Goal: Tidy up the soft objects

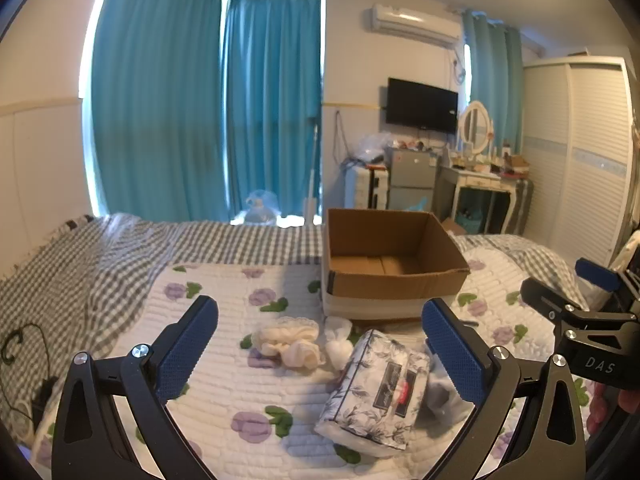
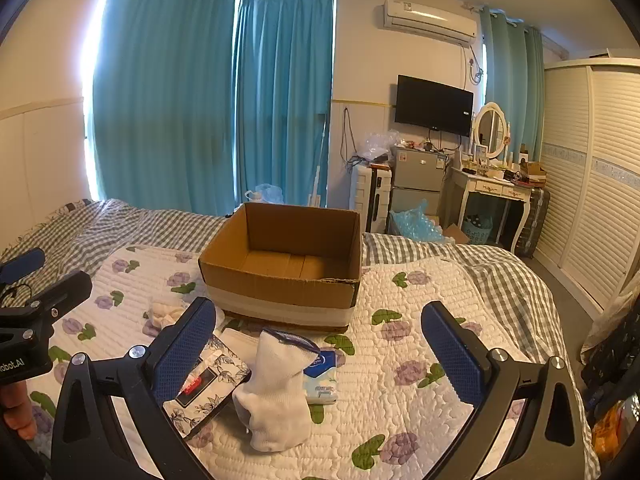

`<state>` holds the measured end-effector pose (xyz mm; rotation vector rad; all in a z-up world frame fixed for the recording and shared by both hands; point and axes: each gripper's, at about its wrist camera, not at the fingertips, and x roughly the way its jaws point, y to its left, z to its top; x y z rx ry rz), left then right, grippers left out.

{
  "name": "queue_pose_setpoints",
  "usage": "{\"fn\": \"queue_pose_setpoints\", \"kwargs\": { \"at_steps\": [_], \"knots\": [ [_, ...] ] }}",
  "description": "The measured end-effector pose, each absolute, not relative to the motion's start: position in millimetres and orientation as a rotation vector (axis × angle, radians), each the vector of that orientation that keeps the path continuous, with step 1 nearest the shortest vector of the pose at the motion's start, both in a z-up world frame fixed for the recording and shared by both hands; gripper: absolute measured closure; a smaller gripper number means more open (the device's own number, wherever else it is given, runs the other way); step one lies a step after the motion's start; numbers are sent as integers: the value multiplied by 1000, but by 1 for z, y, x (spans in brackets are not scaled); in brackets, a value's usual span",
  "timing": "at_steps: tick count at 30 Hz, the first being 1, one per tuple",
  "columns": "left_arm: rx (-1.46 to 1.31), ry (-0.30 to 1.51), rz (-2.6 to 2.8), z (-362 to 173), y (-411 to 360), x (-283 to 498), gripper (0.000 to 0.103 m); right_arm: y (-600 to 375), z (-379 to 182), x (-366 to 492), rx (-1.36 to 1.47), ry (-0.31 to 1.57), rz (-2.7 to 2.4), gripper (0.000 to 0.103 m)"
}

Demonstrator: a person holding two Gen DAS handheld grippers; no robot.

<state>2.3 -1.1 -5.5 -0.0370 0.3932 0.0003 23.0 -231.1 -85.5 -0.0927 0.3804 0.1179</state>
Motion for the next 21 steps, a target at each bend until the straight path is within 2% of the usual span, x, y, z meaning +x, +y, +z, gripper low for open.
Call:
{"fn": "queue_pose_setpoints", "kwargs": {
  "at_steps": [21],
  "knots": [
    [-34, 394, -2, -7, -1, 2, 0, -231, -86, 23, -86, 385, 121, 0]
  ]
}}
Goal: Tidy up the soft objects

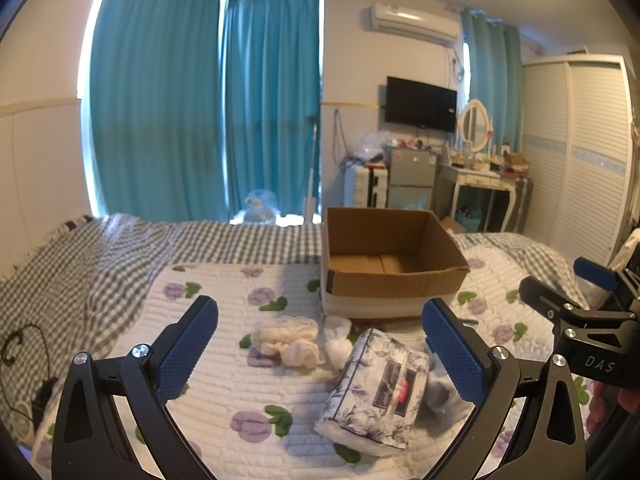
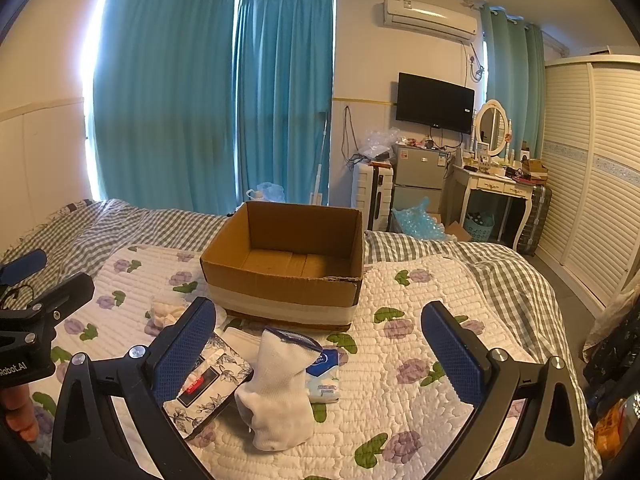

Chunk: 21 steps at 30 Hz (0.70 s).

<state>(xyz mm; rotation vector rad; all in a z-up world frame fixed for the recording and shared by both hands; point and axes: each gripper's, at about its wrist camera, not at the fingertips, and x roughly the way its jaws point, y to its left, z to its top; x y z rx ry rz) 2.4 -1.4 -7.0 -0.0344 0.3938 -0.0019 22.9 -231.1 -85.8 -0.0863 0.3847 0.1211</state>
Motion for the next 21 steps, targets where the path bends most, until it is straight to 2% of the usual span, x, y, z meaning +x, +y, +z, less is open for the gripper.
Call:
{"fn": "queue_pose_setpoints", "kwargs": {
  "at_steps": [21],
  "knots": [
    [-31, 397, -3, -7, -1, 1, 0, -231, -87, 23, -82, 391, 126, 0]
  ]
}}
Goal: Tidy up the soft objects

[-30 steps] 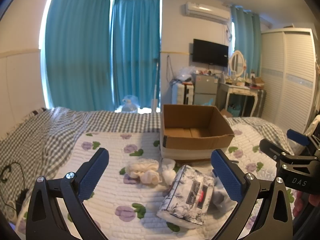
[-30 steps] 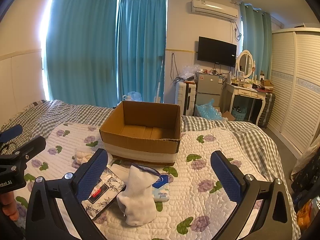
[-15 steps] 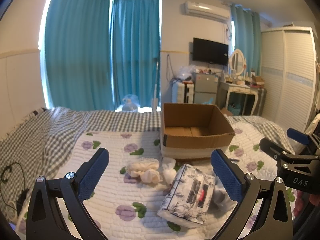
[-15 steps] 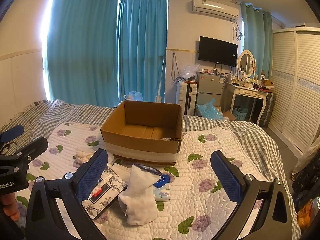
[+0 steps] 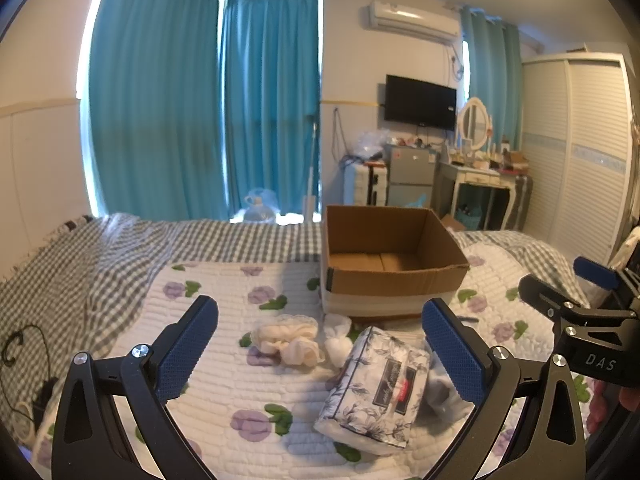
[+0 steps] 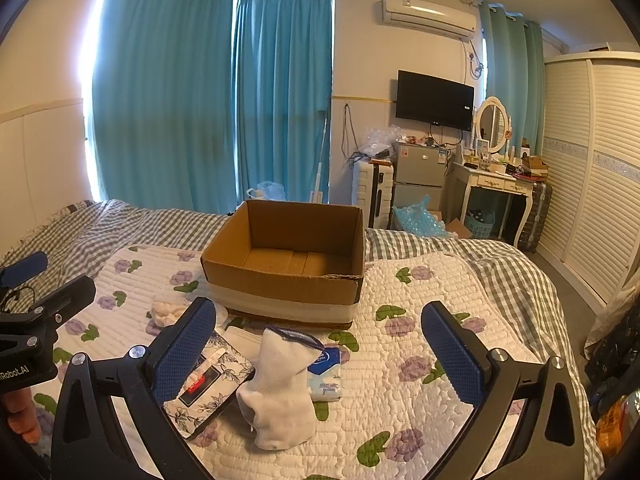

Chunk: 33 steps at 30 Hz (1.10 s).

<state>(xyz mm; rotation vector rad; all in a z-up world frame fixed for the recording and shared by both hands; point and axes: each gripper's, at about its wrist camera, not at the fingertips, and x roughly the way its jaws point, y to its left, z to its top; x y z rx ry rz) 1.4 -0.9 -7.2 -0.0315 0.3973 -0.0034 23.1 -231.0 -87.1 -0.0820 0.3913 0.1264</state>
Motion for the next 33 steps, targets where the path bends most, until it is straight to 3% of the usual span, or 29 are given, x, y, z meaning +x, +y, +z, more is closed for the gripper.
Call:
{"fn": "queue_pose_setpoints", "kwargs": {
  "at_steps": [33],
  "knots": [
    [-28, 381, -1, 9, 1, -15, 0, -231, -82, 15, -109, 396, 151, 0]
  ]
}}
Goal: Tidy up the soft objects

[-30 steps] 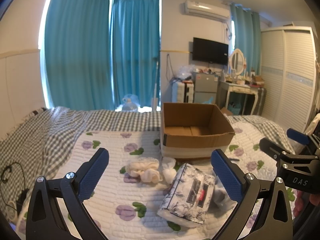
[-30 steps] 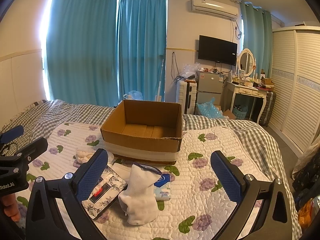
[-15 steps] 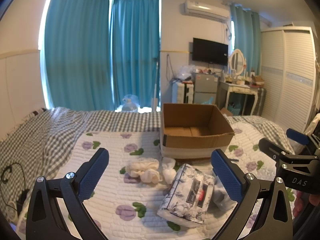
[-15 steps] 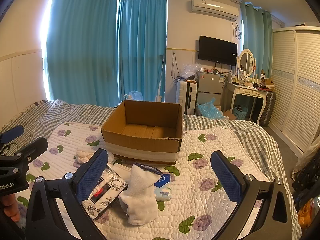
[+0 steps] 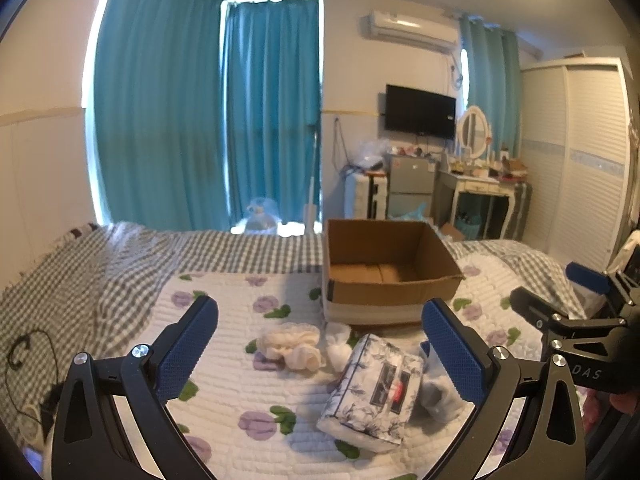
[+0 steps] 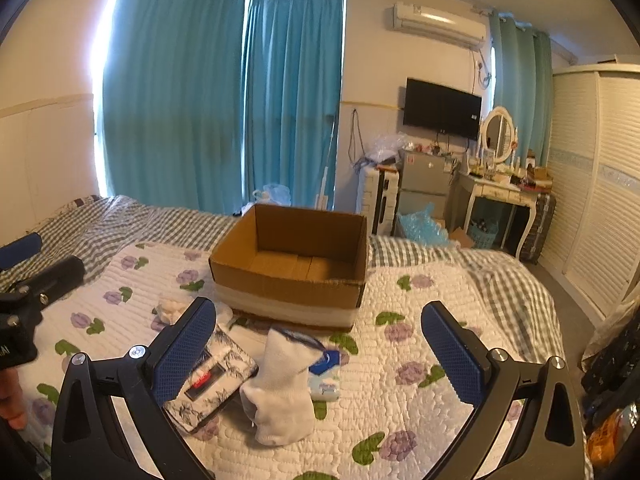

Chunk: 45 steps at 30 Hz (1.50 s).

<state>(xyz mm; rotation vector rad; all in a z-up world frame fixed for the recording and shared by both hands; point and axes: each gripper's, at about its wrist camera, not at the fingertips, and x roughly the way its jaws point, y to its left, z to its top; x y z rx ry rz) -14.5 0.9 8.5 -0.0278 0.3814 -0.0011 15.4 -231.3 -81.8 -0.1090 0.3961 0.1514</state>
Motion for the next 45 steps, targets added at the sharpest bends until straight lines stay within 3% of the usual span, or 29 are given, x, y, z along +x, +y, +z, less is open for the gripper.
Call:
{"fn": "queue_pose_setpoints", "kwargs": {
  "at_steps": [7, 9, 11, 13, 15, 16, 19, 26, 35, 40, 45],
  "knots": [
    [-19, 519, 19, -34, 4, 2, 0, -228, -137, 47, -148, 637, 213, 0],
    [-10, 557, 15, -46, 2, 7, 0, -224, -158, 55, -145, 695, 230, 4],
    [11, 589, 9, -58, -3, 10, 0, -221, -180, 65, -134, 770, 264, 19],
    [33, 608, 6, -64, -7, 12, 0, -219, -196, 71, -138, 821, 278, 25],
    [46, 618, 1, -69, -11, 12, 0, -219, -207, 77, -134, 852, 285, 41],
    [48, 624, -4, -70, -13, 13, 0, -221, -209, 78, -115, 866, 306, 58],
    [48, 648, -13, -75, -16, 17, 0, -227, -203, 76, -92, 841, 286, 72],
    [58, 720, -110, -95, -36, 27, 0, -246, -173, 68, -94, 774, 240, 76],
    [90, 842, -114, -139, -49, 53, 0, -246, -179, 80, -79, 804, 261, 76],
    [81, 811, -130, -136, -45, 50, 12, -245, -182, 80, -82, 809, 261, 76],
    [112, 779, -163, -120, -46, 38, 17, -240, -173, 72, -103, 794, 268, 79]
  ]
}}
